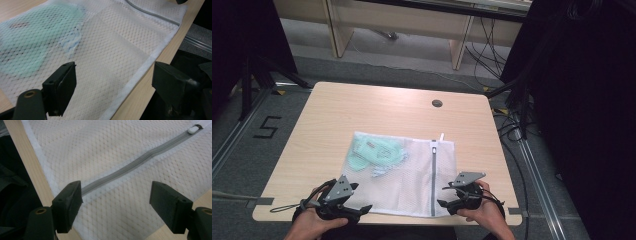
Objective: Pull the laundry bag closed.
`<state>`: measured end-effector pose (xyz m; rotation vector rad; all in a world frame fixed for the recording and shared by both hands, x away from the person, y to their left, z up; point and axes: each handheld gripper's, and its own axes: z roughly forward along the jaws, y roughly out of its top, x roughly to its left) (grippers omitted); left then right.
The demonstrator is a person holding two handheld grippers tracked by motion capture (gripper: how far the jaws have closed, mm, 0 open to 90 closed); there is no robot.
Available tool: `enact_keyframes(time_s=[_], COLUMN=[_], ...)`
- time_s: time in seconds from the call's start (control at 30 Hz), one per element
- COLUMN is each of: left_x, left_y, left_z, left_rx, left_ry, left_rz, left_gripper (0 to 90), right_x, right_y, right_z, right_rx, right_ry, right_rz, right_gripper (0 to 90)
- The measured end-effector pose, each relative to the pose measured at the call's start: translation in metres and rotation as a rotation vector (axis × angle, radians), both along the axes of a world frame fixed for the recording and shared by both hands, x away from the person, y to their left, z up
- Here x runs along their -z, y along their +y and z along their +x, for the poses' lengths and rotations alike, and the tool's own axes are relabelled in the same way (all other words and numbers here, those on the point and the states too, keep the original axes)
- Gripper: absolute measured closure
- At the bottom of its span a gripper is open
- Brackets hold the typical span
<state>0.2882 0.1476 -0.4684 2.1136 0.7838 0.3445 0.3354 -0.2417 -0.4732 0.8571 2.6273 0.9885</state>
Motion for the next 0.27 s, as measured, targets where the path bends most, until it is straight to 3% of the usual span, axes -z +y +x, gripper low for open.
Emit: enact_keyframes(time_s=[0.03, 0.1, 0.13, 0.17, 0.2, 0.27], left_x=[-0.0002, 0.0003, 0.0009, 0.0011, 0.0010, 0.0009], left_y=[-0.0001, 0.0003, -0.0005, -0.0002, -0.0001, 0.0000], left_z=[0.0000, 0.0011, 0.0005, 0.0001, 0.0001, 0.0006], left_rx=[-0.001, 0.001, 0.001, -0.004, -0.004, -0.003], left_ry=[-0.003, -0.005, 0.001, 0.009, 0.008, 0.008], left_rz=[-0.001, 0.006, -0.011, -0.010, -0.008, -0.010], left_gripper=[19.5, 19.4, 19.5, 19.5, 19.5, 19.5], right_x=[-0.0019, 0.0008, -0.0018, -0.0016, 0.0009, -0.0003], right_y=[-0.0009, 0.0007, 0.0000, 0.0005, 0.0033, 0.0018], right_z=[-0.0002, 0.0000, 0.0001, 0.0001, -0.0016, -0.0003], right_rx=[-0.010, -0.008, -0.015, -0.017, 0.000, -0.012], right_ry=[0.013, -0.006, 0.014, 0.014, 0.013, 0.009], right_rz=[-0.015, 0.002, -0.022, -0.020, 0.015, 0.003], right_gripper=[26.6, 26.6, 26.5, 26.5, 26.4, 26.5])
